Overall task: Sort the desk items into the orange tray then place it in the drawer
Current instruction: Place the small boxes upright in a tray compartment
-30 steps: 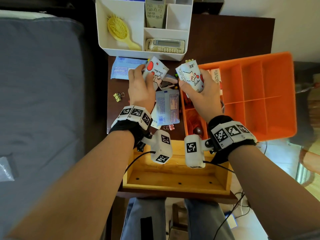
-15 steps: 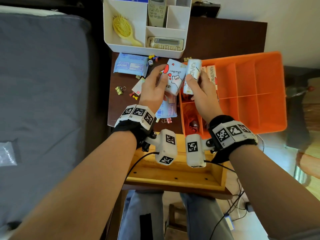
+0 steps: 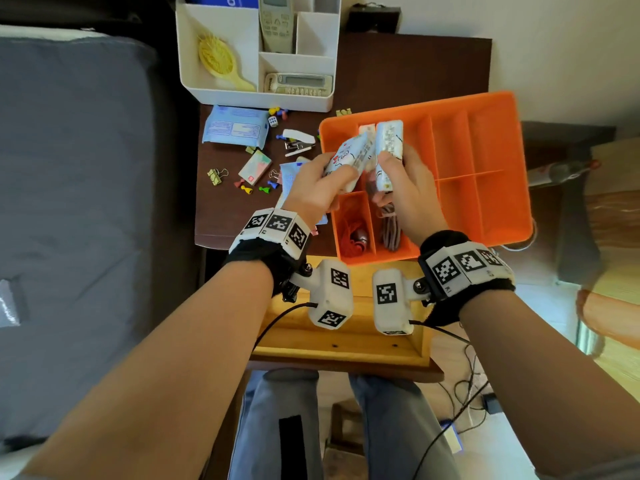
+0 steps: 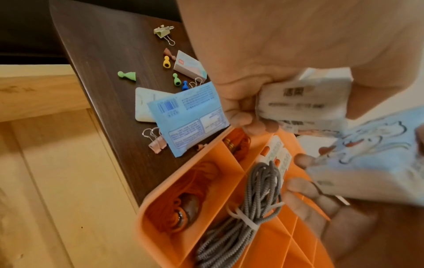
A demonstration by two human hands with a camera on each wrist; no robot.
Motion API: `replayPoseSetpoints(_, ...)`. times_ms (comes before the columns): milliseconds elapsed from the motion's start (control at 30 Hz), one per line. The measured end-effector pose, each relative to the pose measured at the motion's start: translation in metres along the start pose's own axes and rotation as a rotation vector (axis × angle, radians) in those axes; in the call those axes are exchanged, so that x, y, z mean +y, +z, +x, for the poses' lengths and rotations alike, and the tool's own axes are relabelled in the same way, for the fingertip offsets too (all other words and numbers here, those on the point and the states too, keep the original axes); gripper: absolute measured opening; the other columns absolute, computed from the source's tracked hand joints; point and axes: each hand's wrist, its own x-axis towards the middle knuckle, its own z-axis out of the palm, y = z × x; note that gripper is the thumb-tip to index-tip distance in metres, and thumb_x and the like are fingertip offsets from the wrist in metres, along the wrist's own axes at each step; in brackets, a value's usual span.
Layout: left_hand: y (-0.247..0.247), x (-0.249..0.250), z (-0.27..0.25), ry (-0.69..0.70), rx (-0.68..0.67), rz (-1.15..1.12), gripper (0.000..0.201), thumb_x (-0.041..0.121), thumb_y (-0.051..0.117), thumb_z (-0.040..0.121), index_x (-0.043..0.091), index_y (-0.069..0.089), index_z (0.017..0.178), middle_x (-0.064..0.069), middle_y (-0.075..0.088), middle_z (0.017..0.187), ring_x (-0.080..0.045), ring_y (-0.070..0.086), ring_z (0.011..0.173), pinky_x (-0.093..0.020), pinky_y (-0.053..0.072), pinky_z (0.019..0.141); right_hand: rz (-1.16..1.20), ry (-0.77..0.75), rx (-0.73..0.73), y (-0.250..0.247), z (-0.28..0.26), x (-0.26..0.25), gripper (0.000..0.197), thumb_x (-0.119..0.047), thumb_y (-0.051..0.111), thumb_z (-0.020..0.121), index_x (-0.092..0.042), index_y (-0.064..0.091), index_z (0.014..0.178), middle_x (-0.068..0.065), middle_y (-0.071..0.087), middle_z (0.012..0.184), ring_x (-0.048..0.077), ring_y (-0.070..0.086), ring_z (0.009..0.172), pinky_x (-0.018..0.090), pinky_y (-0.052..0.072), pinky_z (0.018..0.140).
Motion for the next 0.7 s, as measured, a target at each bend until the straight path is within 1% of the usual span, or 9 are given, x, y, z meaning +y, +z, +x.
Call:
replayPoseSetpoints(100, 0.012, 0.003, -0.001, 0.027, 0.001, 0.086, 0.052, 0.038, 0.059, 0.061, 0.012, 0.054, 0.106, -0.001, 0.057, 0.082, -0.004, 0.054, 0.056, -0.014, 0.04, 0.047, -0.023, -0.082, 0.131, -0.016, 0.0, 0.001, 0.042, -0.034, 0.049, 0.083, -0.014, 0.055, 0.118, -0.003, 0.061, 0.108, 0.004, 0.058, 0.096, 0.017, 0.048, 0.083)
replayPoseSetpoints(167, 0.019, 0.004, -0.003, 0.081, 0.001, 0.158, 0.057, 0.041, 0.063, 0.056, 0.014, 0.057, 0.106, -0.002, 0.056, 0.092, -0.003, 0.056, 0.07, -0.01, 0.043, 0.056, -0.083, -0.129, 0.165, -0.027, 0.0, 0.002, 0.043, -0.032, 0.051, 0.08, -0.011, 0.056, 0.117, -0.005, 0.057, 0.107, -0.002, 0.054, 0.095, 0.005, 0.041, 0.079)
replayPoseSetpoints(267, 0.031, 0.009, -0.008, 0.153, 0.012, 0.247, 0.063, 0.034, 0.062, 0.057, 0.006, 0.059, 0.114, 0.002, 0.048, 0.09, 0.01, 0.053, 0.08, 0.002, 0.04, 0.069, -0.133, -0.171, 0.12, -0.04, -0.001, 0.005, 0.041, -0.029, 0.053, 0.079, -0.012, 0.057, 0.115, 0.0, 0.058, 0.107, 0.009, 0.056, 0.095, 0.01, 0.043, 0.079)
replayPoseSetpoints(300, 0.033, 0.008, -0.006, 0.149, 0.023, 0.253, 0.069, 0.037, 0.063, 0.056, 0.009, 0.057, 0.119, 0.003, 0.049, 0.095, 0.009, 0.053, 0.087, -0.002, 0.042, 0.078, -0.138, -0.176, 0.096, -0.043, -0.001, 0.006, 0.04, -0.029, 0.052, 0.079, -0.011, 0.059, 0.114, 0.002, 0.06, 0.105, 0.01, 0.057, 0.093, 0.013, 0.044, 0.076)
replayPoseSetpoints(367, 0.039, 0.008, -0.003, 0.12, 0.043, 0.246, 0.079, 0.041, 0.066, 0.055, 0.016, 0.05, 0.128, 0.0, 0.05, 0.113, -0.005, 0.054, 0.105, -0.024, 0.047, 0.095, -0.112, -0.151, 0.062, -0.051, -0.001, 0.008, 0.036, -0.029, 0.051, 0.079, -0.012, 0.061, 0.11, -0.001, 0.063, 0.097, 0.004, 0.059, 0.084, 0.013, 0.044, 0.069)
replayPoseSetpoints(433, 0.047, 0.011, -0.001, 0.113, 0.067, 0.192, 0.081, 0.035, 0.071, 0.06, 0.018, 0.041, 0.133, -0.003, 0.053, 0.121, -0.015, 0.057, 0.108, -0.035, 0.05, 0.095, -0.061, -0.113, 0.057, -0.059, 0.001, 0.009, 0.029, -0.026, 0.049, 0.083, -0.018, 0.061, 0.108, -0.01, 0.064, 0.092, -0.006, 0.059, 0.08, 0.011, 0.044, 0.067)
replayPoseSetpoints(500, 0.056, 0.015, 0.004, 0.131, 0.107, 0.138, 0.078, 0.03, 0.076, 0.065, 0.017, 0.037, 0.132, -0.005, 0.057, 0.115, -0.015, 0.062, 0.099, -0.033, 0.054, 0.087, -0.047, -0.088, 0.034, -0.064, 0.004, 0.012, 0.025, -0.024, 0.047, 0.09, -0.021, 0.061, 0.111, -0.013, 0.064, 0.094, -0.009, 0.059, 0.081, 0.009, 0.045, 0.07)
replayPoseSetpoints(600, 0.068, 0.022, 0.017, 0.157, 0.17, 0.132, 0.062, 0.023, 0.075, 0.076, 0.015, 0.039, 0.126, -0.006, 0.061, 0.111, -0.012, 0.063, 0.092, -0.024, 0.054, 0.079, -0.084, -0.053, 0.003, -0.071, 0.012, 0.016, 0.029, -0.024, 0.04, 0.1, -0.015, 0.058, 0.121, -0.005, 0.065, 0.1, 0.001, 0.062, 0.088, 0.018, 0.05, 0.078)
replayPoseSetpoints(700, 0.074, 0.027, 0.028, 0.175, 0.185, 0.113, 0.049, 0.025, 0.072, 0.079, 0.014, 0.046, 0.118, -0.008, 0.066, 0.111, -0.014, 0.066, 0.094, -0.031, 0.058, 0.08, -0.101, -0.063, -0.024, -0.08, 0.023, 0.019, 0.031, -0.026, 0.039, 0.101, -0.015, 0.055, 0.124, -0.001, 0.067, 0.104, 0.009, 0.065, 0.093, 0.029, 0.054, 0.081)
